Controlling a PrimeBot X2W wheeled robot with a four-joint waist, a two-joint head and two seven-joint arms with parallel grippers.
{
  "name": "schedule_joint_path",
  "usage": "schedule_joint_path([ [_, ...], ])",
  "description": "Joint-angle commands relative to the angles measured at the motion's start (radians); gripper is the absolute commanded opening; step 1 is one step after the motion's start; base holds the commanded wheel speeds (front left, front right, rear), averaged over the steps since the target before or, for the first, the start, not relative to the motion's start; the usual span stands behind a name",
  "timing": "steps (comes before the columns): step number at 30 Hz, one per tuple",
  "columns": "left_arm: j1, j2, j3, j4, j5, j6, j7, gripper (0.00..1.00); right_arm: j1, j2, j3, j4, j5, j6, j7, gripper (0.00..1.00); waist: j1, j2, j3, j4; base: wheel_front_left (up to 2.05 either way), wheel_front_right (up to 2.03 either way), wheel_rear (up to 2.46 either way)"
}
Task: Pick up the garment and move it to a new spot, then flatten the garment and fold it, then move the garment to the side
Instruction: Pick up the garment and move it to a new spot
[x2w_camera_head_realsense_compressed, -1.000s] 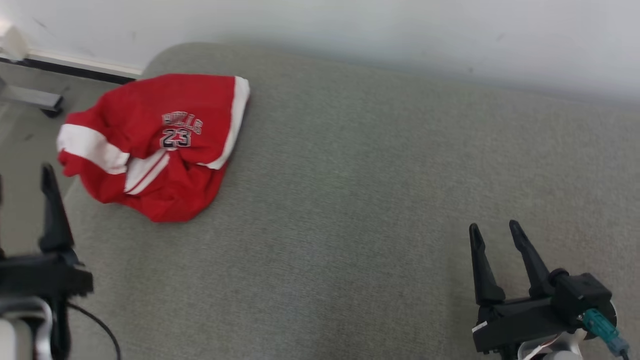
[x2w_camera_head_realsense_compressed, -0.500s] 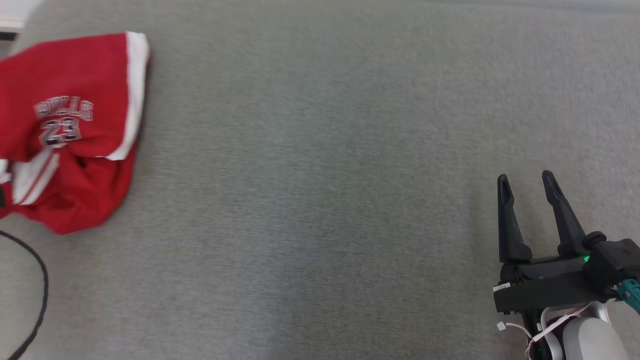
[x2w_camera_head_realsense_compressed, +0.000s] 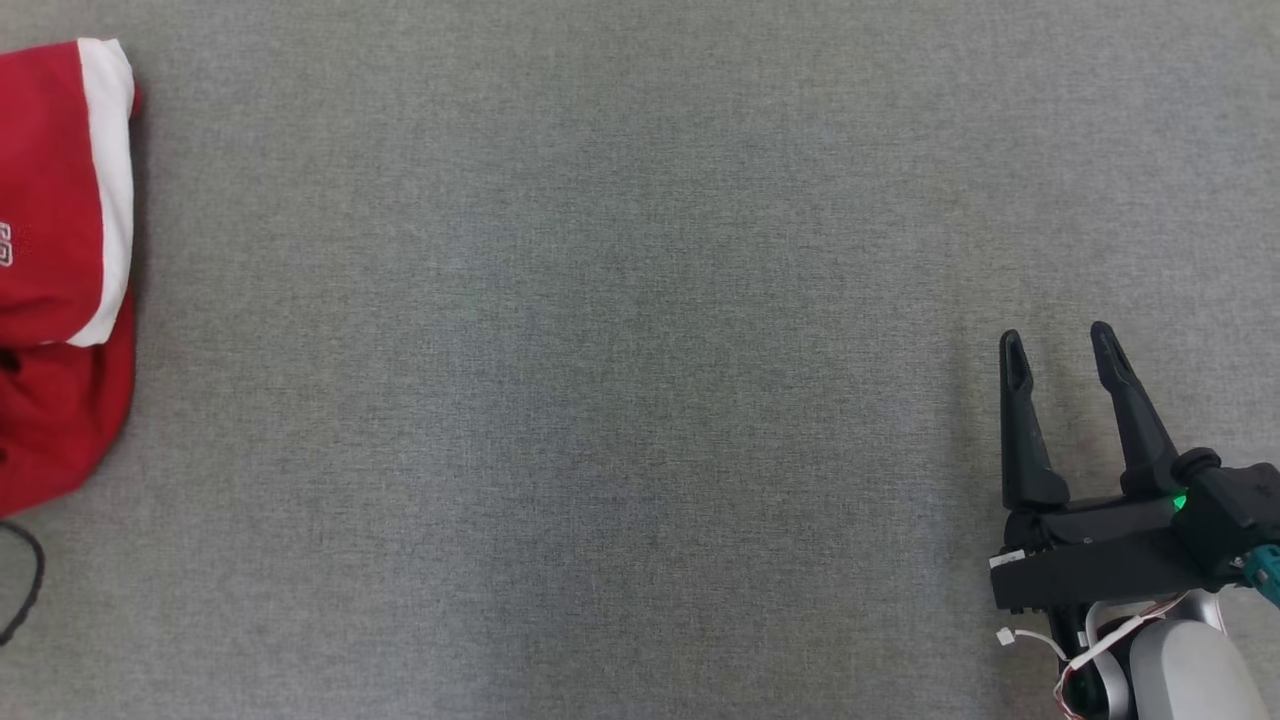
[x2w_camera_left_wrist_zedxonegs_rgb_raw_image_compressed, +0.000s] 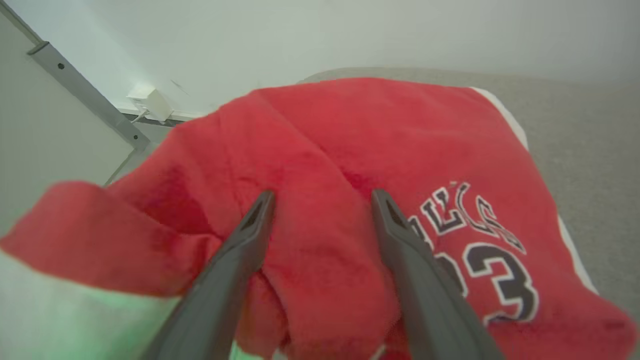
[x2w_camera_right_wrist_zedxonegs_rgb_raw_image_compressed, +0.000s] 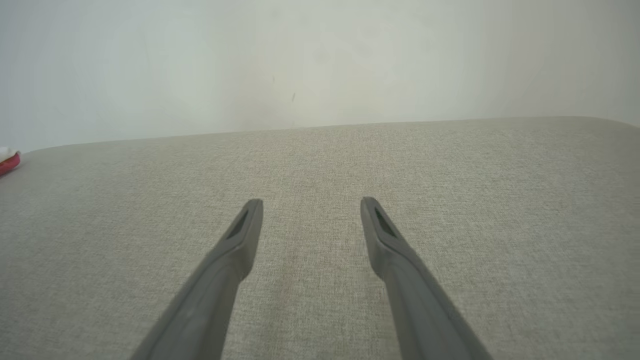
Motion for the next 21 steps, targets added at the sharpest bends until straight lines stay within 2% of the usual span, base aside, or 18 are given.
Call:
schedule_joint_path([
  [1, -0.005, 0.010, -0.006, 0.012, 0.004, 0.000, 0.011, 1.00, -0.009, -0.005, -0.002, -0.003, 0.002, -0.002, -0.002, 1.00, -0.0002, -0.0003, -0.001, -0.002, 0.00, 0.00, 0.00],
  [5, -0.032, -0.004, -0.041, 0.107, -0.017, -0.014, 0.103, 1.00, -0.010, -0.010, -0.006, -0.007, 0.003, -0.002, 0.003, 1.00, -0.0002, -0.0003, -0.008, -0.004, 0.00, 0.00, 0.00],
  [7, -0.037, -0.007, -0.053, 0.135, -0.012, -0.014, 0.116, 1.00, -0.007, -0.008, -0.002, -0.008, 0.001, -0.002, 0.004, 1.00, -0.0002, -0.0003, -0.010, -0.005, 0.00, 0.00, 0.00],
  [8, -0.035, -0.015, -0.060, 0.149, -0.014, -0.014, 0.128, 0.96, -0.005, -0.007, 0.001, -0.008, -0.001, -0.002, 0.005, 1.00, -0.0002, -0.0003, -0.013, -0.005, 0.00, 0.00, 0.00],
  [9, -0.036, -0.021, -0.067, 0.159, -0.014, -0.014, 0.133, 0.44, -0.002, -0.006, 0.002, -0.008, -0.003, -0.002, 0.006, 1.00, -0.0002, -0.0003, -0.015, -0.006, 0.00, 0.00, 0.00],
  [10, -0.041, -0.021, -0.068, 0.166, -0.014, -0.014, 0.129, 0.00, -0.001, -0.005, 0.003, -0.011, -0.004, -0.002, 0.008, 1.00, -0.0002, -0.0003, -0.016, -0.006, 0.00, 0.00, 0.00],
  [12, -0.046, -0.019, -0.072, 0.177, -0.005, -0.004, 0.110, 0.00, 0.002, -0.002, 0.005, -0.014, -0.007, -0.002, 0.010, 1.00, -0.0002, -0.0003, -0.021, -0.008, 0.00, 0.00, 0.00],
  [17, -0.082, -0.005, -0.068, 0.157, 0.021, 0.023, -0.014, 0.00, 0.010, -0.004, -0.004, -0.011, -0.006, -0.002, 0.009, 1.00, -0.0002, -0.0003, -0.040, -0.003, 0.00, 0.00, 0.00],
  [21, -0.112, 0.005, -0.082, 0.122, 0.041, 0.022, -0.110, 0.00, 0.024, -0.003, -0.010, -0.005, -0.007, -0.002, 0.007, 1.00, -0.0002, -0.0003, -0.069, 0.012, 0.00, 0.00, 0.00],
])
